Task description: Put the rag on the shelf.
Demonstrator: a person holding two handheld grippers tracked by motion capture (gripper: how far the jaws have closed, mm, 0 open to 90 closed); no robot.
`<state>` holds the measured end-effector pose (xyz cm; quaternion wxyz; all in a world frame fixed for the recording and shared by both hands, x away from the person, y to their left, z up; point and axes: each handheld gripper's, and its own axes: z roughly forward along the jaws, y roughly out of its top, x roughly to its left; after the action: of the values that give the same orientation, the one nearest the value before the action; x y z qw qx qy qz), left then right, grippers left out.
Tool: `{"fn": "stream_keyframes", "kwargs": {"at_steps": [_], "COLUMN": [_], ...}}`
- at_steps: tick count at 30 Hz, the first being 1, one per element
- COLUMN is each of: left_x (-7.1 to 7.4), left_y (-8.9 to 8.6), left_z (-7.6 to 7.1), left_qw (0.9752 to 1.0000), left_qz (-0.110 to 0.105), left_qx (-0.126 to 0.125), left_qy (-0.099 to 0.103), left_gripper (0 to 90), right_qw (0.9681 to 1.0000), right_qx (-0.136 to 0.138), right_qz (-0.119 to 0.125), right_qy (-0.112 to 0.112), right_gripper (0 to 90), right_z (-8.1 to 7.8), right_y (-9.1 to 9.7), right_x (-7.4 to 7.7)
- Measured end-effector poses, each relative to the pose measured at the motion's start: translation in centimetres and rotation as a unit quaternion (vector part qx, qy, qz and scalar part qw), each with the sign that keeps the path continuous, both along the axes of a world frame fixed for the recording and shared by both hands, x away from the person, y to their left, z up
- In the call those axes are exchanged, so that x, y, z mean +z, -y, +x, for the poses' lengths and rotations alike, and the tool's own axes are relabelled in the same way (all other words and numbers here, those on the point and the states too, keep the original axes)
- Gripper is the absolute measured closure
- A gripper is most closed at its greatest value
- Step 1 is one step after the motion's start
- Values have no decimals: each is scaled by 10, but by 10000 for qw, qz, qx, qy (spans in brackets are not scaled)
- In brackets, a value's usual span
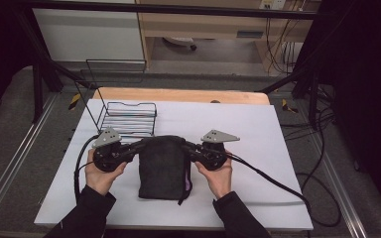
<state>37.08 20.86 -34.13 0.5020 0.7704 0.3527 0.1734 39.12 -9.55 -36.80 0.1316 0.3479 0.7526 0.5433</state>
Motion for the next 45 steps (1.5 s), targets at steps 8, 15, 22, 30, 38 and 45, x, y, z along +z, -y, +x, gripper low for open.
{"fn": "stream_keyframes", "kwargs": {"at_steps": [8, 15, 22, 30, 38, 45], "left_x": [12, 23, 36, 48, 60, 72], "left_y": [-2, -5, -8, -18, -30, -43], "left_z": [-7, -12, -15, -13, -7, -1], "left_qw": [9997, 9986, 9968, 9939, 9906, 9871], "left_qz": [-136, -266, -426, -593, -744, -898], "left_qx": [9, 52, 140, 303, 430, 599], "left_qy": [206, 450, 668, 882, 1068, 1185], "left_gripper": [825, 826, 826, 826, 826, 827], "right_qw": [9995, 9983, 9961, 9931, 9889, 9868], "right_qx": [17, 39, 3, -50, -165, -174], "right_qz": [43, 71, 154, 222, 351, 494], "right_qy": [305, 583, 872, 1153, 1438, 1532], "right_gripper": [789, 789, 789, 791, 791, 792], "right_z": [-8, -14, -17, -13, -5, 3], "right_y": [2, 3, -1, -12, -29, -42], "right_x": [18, 33, 49, 64, 79, 86]}}
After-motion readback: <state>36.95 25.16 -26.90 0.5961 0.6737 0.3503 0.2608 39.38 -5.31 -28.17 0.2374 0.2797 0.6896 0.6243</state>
